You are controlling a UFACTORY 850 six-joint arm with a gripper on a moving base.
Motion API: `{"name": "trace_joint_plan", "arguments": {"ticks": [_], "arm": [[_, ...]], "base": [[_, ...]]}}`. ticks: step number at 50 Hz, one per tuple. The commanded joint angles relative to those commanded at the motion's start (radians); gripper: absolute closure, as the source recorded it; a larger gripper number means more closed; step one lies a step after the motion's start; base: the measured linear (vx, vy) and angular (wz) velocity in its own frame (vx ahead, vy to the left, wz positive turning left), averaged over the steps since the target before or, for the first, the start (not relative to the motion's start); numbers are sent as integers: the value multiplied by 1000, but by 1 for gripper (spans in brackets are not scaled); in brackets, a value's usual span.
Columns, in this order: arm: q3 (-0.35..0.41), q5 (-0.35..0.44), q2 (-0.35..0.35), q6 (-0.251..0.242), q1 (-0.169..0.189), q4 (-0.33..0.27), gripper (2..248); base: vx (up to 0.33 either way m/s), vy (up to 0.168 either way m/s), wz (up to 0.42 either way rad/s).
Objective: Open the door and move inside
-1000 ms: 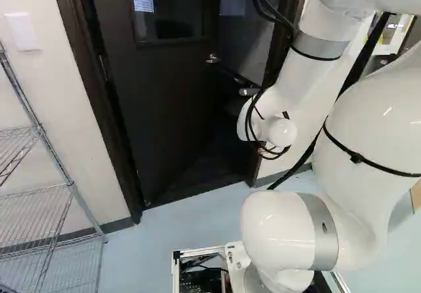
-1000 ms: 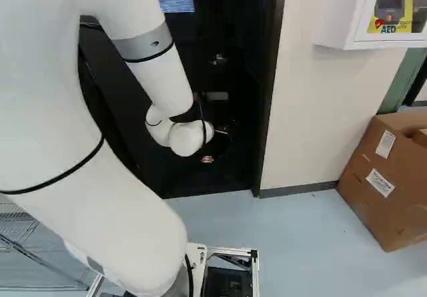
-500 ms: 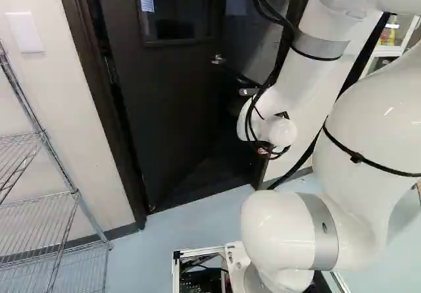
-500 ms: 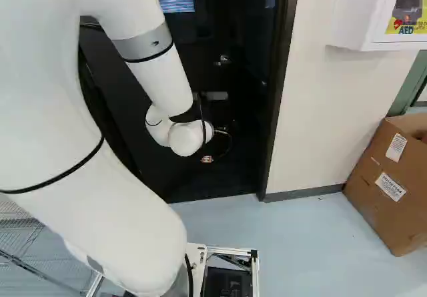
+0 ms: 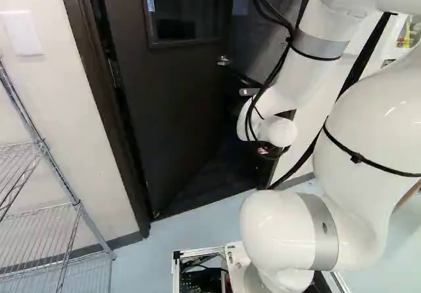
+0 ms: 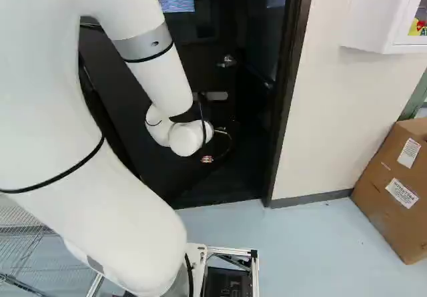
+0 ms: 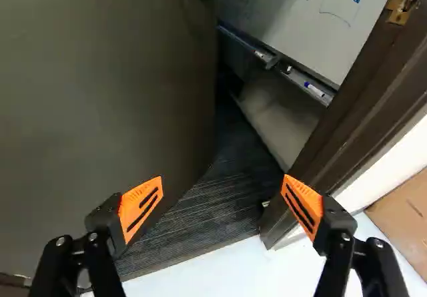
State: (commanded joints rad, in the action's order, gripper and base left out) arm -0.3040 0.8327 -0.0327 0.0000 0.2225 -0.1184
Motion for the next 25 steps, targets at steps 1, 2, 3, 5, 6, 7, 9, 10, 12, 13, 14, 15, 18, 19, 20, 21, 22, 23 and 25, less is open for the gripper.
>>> {"name": "trace_joint_plan", "arguments": {"ticks": [1, 2, 3, 5, 6, 7, 9, 10, 12, 13, 14, 15, 18, 19, 20, 21, 22, 23, 25], "arm": [[0, 0, 0, 0, 0, 0, 3], [0, 0, 0, 0, 0, 0, 3], [0, 0, 0, 0, 0, 0, 3], [0, 0, 0, 0, 0, 0, 3], [0, 0, 0, 0, 0, 0, 3], [0, 0, 0, 0, 0, 0, 3], [0, 0, 0, 0, 0, 0, 3], [0, 0, 0, 0, 0, 0, 3], [0, 0, 0, 0, 0, 0, 3], [0, 0, 0, 0, 0, 0, 3], [0, 0, 0, 0, 0, 0, 3], [0, 0, 0, 0, 0, 0, 3], [0, 0, 0, 0, 0, 0, 3], [0, 0, 0, 0, 0, 0, 3], [0, 0, 0, 0, 0, 0, 3], [0, 0, 0, 0, 0, 0, 3], [0, 0, 0, 0, 0, 0, 3], [0, 0, 0, 0, 0, 0, 3], [0, 0, 0, 0, 0, 0, 3]], "base": [[115, 55, -7], [109, 52, 0], [97, 41, -1], [95, 33, -8], [105, 37, -13], [117, 39, -20], [103, 34, -20], [106, 43, -16], [112, 49, -13], [102, 41, -12], [100, 39, -11], [104, 41, -11], [121, 45, -22], [115, 43, -20], [116, 50, -19], [118, 53, -14], [133, 54, -20], [120, 50, -10], [118, 50, -18]]}}
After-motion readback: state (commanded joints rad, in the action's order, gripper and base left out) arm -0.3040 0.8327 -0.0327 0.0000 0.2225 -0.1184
